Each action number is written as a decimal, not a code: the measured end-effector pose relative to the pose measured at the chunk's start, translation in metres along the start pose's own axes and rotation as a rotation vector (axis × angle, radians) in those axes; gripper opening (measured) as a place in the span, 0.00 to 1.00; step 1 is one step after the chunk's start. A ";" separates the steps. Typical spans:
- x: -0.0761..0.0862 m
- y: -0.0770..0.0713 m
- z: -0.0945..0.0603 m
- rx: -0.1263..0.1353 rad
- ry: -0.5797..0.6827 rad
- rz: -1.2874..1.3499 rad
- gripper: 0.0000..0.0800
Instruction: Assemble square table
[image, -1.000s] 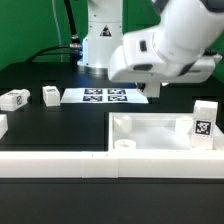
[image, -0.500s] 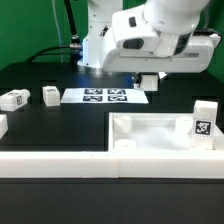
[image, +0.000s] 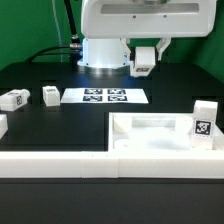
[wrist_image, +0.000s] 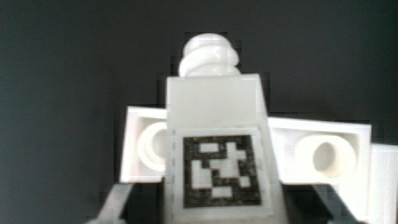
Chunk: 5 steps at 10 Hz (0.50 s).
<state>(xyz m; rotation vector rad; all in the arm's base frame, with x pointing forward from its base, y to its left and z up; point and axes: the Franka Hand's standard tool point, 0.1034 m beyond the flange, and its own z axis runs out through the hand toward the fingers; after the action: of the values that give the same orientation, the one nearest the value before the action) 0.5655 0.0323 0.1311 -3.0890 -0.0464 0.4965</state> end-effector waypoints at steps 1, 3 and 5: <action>0.000 -0.002 0.001 -0.002 0.081 -0.004 0.36; 0.004 0.001 0.002 -0.006 0.197 0.001 0.36; 0.023 0.013 -0.006 0.074 0.269 0.045 0.36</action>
Offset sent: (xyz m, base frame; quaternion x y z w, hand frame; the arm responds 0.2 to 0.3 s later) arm 0.0062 0.0093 -0.0151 0.0961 0.1454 0.0541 0.9832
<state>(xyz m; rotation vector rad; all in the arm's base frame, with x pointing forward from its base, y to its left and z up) 0.5895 0.0196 0.1290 -3.0576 0.0435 0.0775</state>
